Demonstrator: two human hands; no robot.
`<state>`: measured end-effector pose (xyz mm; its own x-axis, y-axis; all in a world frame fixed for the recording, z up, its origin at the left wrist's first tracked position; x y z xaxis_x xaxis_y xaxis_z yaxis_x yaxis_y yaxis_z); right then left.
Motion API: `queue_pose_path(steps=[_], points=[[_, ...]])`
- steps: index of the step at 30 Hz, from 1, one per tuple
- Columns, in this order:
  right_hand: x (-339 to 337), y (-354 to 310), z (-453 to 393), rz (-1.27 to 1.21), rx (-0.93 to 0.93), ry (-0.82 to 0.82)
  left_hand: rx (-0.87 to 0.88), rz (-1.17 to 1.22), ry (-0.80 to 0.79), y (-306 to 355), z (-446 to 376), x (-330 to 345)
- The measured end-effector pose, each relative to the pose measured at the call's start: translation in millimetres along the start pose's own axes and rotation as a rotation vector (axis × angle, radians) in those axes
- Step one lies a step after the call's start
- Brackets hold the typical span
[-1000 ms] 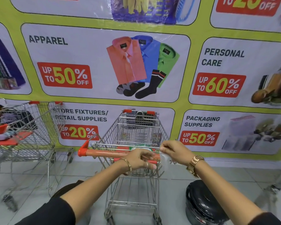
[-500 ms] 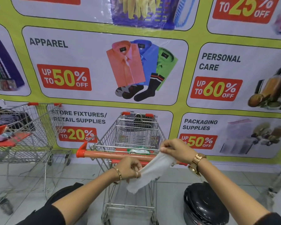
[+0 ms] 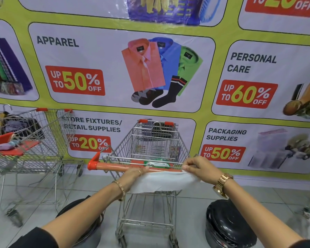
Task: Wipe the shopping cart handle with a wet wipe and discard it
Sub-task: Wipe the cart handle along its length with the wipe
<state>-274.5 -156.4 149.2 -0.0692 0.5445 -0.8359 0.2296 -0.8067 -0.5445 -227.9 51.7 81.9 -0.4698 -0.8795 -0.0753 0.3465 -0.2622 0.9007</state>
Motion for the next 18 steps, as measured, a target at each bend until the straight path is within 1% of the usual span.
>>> queue_pose_path(steps=[1,3,8,10,15,18], points=[[0.7,2.8,-1.0,-0.011,0.012,0.014,0.040,-0.076,0.071,1.5,-2.3,-3.5],[3.5,8.6,-2.5,-0.034,0.043,0.034,0.136,-0.158,0.141,6.1,-3.2,-8.0],[8.9,31.8,-3.7,-0.095,0.139,0.108,0.259,-0.252,0.194,13.2,-0.6,-15.3],[8.8,36.7,-2.8,-0.099,0.170,0.103,0.280,-0.268,0.226,15.6,-0.9,-17.3],[8.7,42.5,-1.7,-0.077,0.210,0.029,0.289,-0.359,0.231,20.4,-5.4,-12.4],[8.4,52.3,-5.5,-0.033,0.239,0.036,0.308,-0.446,0.229,22.9,-11.7,-6.7]])
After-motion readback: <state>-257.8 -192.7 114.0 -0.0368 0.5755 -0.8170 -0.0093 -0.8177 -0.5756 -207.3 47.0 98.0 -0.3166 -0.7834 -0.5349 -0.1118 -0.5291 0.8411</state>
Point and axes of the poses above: each hand's wrist, its own z-axis away from the middle knuckle, its own x-axis out of the palm, y = z × x, the point moved 5 cm from there along -z, towards the middle knuckle, and after that the axes turned 8 degrees about -x, right-handed, at the moved point
